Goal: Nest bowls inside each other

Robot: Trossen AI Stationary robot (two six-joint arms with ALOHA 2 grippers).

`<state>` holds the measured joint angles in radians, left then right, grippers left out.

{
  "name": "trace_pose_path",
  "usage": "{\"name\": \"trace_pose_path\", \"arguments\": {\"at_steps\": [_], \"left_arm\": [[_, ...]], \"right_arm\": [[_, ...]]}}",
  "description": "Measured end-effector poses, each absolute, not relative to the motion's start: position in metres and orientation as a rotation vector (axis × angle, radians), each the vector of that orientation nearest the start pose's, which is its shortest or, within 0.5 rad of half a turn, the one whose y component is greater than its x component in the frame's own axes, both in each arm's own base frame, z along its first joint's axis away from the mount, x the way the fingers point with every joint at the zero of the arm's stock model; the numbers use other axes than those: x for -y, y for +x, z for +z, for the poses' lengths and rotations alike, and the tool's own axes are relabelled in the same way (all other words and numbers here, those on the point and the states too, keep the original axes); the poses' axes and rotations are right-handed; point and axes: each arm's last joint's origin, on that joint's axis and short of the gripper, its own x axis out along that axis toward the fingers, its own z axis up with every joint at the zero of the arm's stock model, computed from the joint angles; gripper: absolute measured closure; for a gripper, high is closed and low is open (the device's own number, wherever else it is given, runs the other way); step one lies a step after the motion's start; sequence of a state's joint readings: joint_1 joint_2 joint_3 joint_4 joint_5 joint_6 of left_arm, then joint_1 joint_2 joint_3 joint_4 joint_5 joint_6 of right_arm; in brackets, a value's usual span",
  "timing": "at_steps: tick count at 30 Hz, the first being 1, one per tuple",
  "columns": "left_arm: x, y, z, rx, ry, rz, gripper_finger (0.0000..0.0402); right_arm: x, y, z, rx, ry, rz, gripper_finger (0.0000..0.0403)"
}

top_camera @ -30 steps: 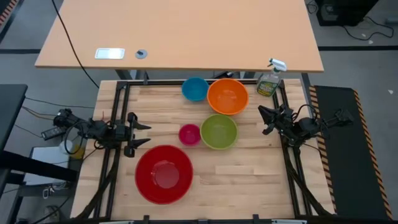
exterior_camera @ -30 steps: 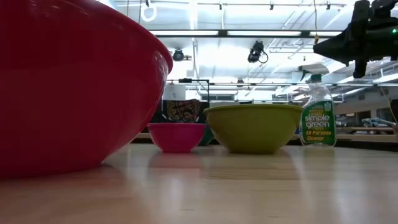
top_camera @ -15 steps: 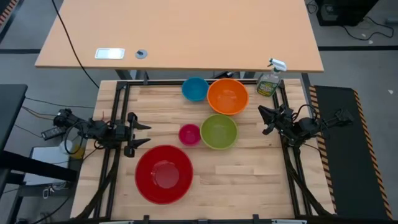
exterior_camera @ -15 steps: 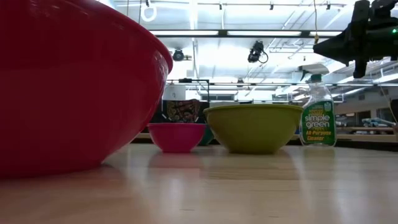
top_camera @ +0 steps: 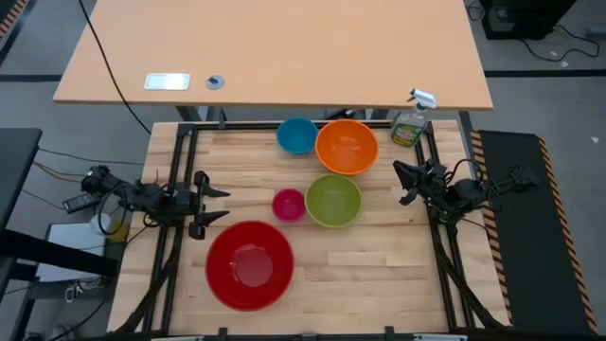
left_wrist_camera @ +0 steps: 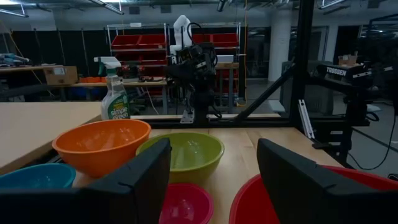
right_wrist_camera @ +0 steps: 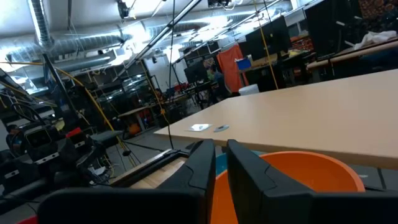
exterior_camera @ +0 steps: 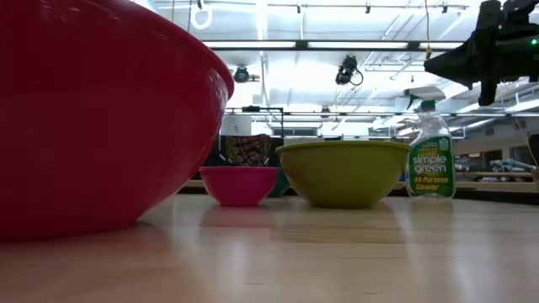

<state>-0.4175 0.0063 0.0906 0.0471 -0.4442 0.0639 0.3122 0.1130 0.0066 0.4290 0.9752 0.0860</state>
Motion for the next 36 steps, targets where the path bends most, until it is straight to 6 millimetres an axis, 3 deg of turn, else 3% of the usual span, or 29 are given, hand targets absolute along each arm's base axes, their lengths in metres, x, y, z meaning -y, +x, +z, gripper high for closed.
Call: {"name": "trace_pose_path", "arguments": {"at_steps": [33, 36], "left_arm": [[0.0244, 0.0856, 0.1979, 0.119, 0.009, 0.031, 0.0159], [0.0243, 0.0856, 0.1979, 0.119, 0.009, 0.031, 0.0159]], "right_arm": [[-0.0040, 0.0904, 0.1939, 0.295, 0.282, -0.646, 0.0353], [-0.0036, 0.0894, 0.1966, 0.339, 0.349, -0.637, 0.0353]]}}
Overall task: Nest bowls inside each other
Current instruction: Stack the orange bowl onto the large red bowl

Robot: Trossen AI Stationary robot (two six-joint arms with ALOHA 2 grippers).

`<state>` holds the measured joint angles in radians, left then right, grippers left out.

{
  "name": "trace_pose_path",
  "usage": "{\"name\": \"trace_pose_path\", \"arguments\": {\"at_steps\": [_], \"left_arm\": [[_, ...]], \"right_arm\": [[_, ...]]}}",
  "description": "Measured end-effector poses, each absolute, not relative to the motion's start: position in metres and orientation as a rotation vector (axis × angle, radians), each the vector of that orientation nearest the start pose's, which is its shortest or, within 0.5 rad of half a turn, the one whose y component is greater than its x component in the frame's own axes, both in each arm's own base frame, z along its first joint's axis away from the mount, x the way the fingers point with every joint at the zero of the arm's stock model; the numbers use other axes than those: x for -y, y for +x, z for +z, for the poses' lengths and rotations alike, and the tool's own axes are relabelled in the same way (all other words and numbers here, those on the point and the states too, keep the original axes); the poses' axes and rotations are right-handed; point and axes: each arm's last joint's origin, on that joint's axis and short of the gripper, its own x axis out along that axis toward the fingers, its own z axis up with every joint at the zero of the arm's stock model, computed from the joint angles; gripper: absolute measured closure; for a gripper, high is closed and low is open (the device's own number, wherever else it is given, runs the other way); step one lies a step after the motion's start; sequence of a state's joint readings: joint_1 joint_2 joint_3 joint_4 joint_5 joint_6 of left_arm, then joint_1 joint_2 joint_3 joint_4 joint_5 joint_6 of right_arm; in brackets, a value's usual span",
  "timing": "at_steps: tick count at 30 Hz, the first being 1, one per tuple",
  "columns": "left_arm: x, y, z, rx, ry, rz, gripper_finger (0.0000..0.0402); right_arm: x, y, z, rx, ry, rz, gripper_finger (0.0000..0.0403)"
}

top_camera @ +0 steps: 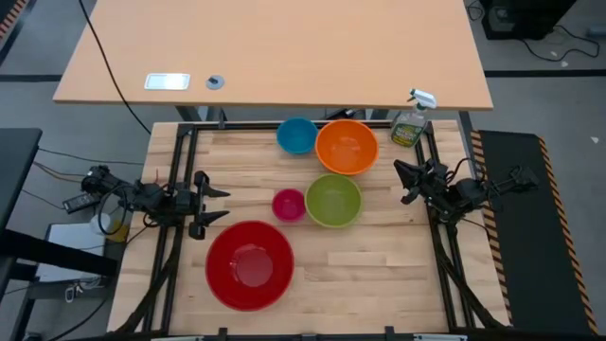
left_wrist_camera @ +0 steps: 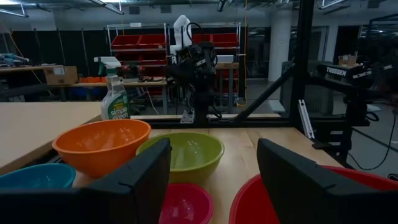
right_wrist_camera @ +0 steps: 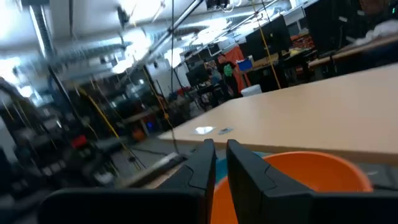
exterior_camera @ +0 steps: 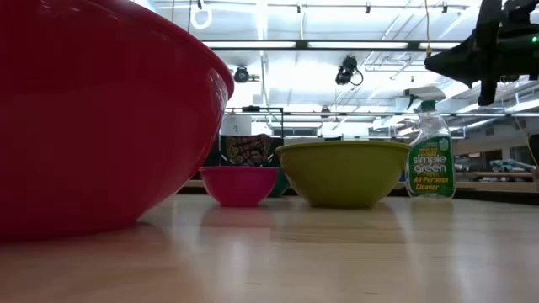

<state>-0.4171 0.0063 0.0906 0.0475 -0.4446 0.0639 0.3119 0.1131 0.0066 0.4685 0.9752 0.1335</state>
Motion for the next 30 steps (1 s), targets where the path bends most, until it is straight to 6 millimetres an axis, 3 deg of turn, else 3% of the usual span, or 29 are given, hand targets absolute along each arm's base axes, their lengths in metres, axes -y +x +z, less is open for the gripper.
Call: {"name": "trace_pose_path", "arguments": {"at_steps": [4, 7, 10, 13, 20, 25, 30], "left_arm": [[0.025, 0.086, 0.198, 0.119, -0.097, 0.022, 0.0159], [0.025, 0.086, 0.198, 0.122, -0.246, 0.013, 0.0159], [0.023, 0.085, 0.202, 0.164, -0.233, 0.031, 0.0159], [0.022, 0.084, 0.207, 0.181, -0.219, 0.030, 0.0159], [0.025, 0.080, 0.221, 0.225, -0.105, -0.136, 0.0159], [0.027, 0.080, 0.221, 0.231, -0.027, -0.175, 0.0159], [0.026, 0.079, 0.222, 0.243, -0.014, -0.153, 0.0159]], "right_arm": [[0.002, 0.081, 0.213, 0.522, 0.467, -0.683, 0.0353], [0.005, 0.076, 0.229, 0.648, 0.362, -0.585, 0.0353], [0.006, 0.077, 0.254, 0.668, 0.237, -0.494, 0.0353], [0.008, 0.089, 0.279, 0.490, 0.170, -0.539, 0.0353], [0.019, 0.140, 0.319, 0.087, 0.142, -0.711, 0.0353], [0.025, 0.179, 0.323, -0.091, 0.100, -0.711, 0.0353], [0.026, 0.212, 0.324, -0.134, 0.006, -0.663, 0.0353]]}}
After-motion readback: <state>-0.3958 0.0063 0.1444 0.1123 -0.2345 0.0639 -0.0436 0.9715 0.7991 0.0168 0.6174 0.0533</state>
